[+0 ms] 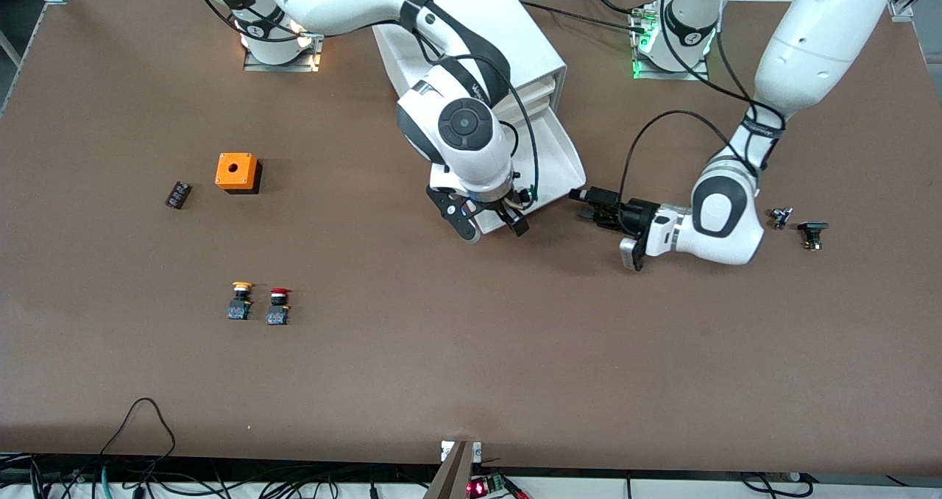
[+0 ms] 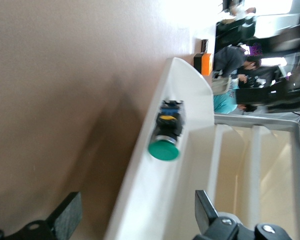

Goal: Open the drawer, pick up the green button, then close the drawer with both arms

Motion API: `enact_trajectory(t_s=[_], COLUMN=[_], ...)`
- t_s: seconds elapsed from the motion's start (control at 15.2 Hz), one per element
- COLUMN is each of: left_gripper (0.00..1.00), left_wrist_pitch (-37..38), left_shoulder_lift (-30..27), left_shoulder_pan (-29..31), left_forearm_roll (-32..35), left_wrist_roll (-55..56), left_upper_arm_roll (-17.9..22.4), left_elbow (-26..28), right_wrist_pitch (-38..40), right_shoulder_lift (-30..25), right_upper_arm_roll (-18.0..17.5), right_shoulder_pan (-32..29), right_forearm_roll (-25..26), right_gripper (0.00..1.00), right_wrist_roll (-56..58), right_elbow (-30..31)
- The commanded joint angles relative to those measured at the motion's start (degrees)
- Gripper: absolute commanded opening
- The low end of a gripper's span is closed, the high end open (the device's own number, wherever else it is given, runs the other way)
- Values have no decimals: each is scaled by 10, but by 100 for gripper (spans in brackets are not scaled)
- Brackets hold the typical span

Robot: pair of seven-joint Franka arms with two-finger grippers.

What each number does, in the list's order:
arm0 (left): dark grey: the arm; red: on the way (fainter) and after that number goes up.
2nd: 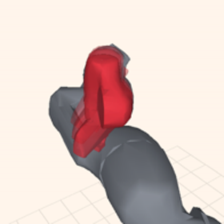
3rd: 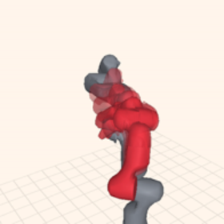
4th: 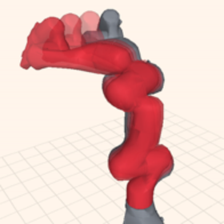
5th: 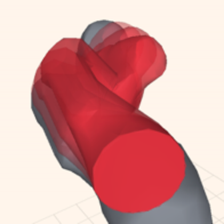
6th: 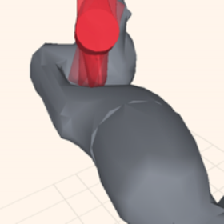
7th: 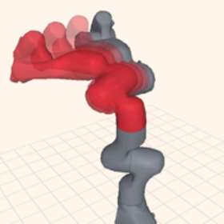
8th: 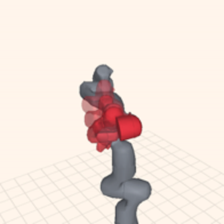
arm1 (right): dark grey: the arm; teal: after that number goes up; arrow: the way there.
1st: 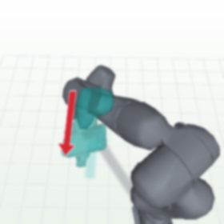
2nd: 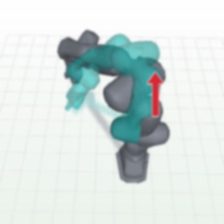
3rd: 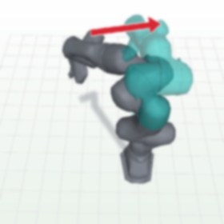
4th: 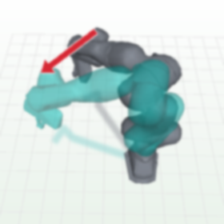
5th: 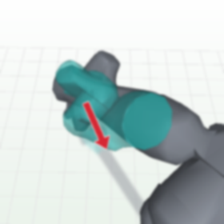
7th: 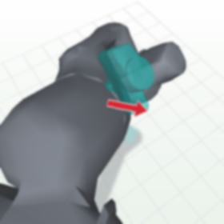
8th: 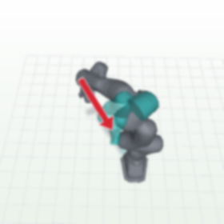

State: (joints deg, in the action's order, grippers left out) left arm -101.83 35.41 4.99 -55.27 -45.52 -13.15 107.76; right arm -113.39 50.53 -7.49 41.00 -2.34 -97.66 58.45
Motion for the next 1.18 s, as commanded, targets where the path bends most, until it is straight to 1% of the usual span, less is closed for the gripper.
enact_trajectory(t_s=[0.0,0.2,0.33,0.39,0.59,0.72,0.79,0.86,0.92,0.99,1.05,1.12], left_gripper=[100,100,100,100,100,100,100,100,100,100,100,100], left_wrist_pitch=[57,119,154,160,161,157,156,155,147,141,128,111], left_shoulder_lift=[-46,-70,-86,-96,-127,-134,-136,-145,-152,-158,-160,-163], left_shoulder_pan=[19,27,27,27,18,13,6,0,-6,-8,-8,-8], left_forearm_roll=[76,172,246,290,413,486,516,541,569,581,585,585], left_wrist_roll=[98,178,226,255,321,355,375,397,419,437,461,486], left_upper_arm_roll=[1,1,1,-1,-10,-13,-13,-13,-13,-14,-15,-15], left_elbow=[-36,-100,-142,-158,-171,-171,-171,-171,-171,-171,-170,-168], right_wrist_pitch=[7,0,-1,-2,-11,-18,-21,-22,-22,-21,-20,-18], right_shoulder_lift=[5,5,12,16,23,28,30,30,30,29,27,26], right_upper_arm_roll=[5,5,5,5,7,7,7,6,6,6,6,7], right_shoulder_pan=[14,23,27,29,36,37,36,36,36,36,36,36], right_forearm_roll=[8,12,12,12,20,24,24,24,24,24,24,24], right_gripper=[100,100,100,100,100,100,98,90,77,62,48,36], right_wrist_roll=[-31,-50,-59,-64,-74,-86,-86,-84,-82,-80,-79,-78], right_elbow=[6,31,32,32,34,35,35,34,34,34,32,31])
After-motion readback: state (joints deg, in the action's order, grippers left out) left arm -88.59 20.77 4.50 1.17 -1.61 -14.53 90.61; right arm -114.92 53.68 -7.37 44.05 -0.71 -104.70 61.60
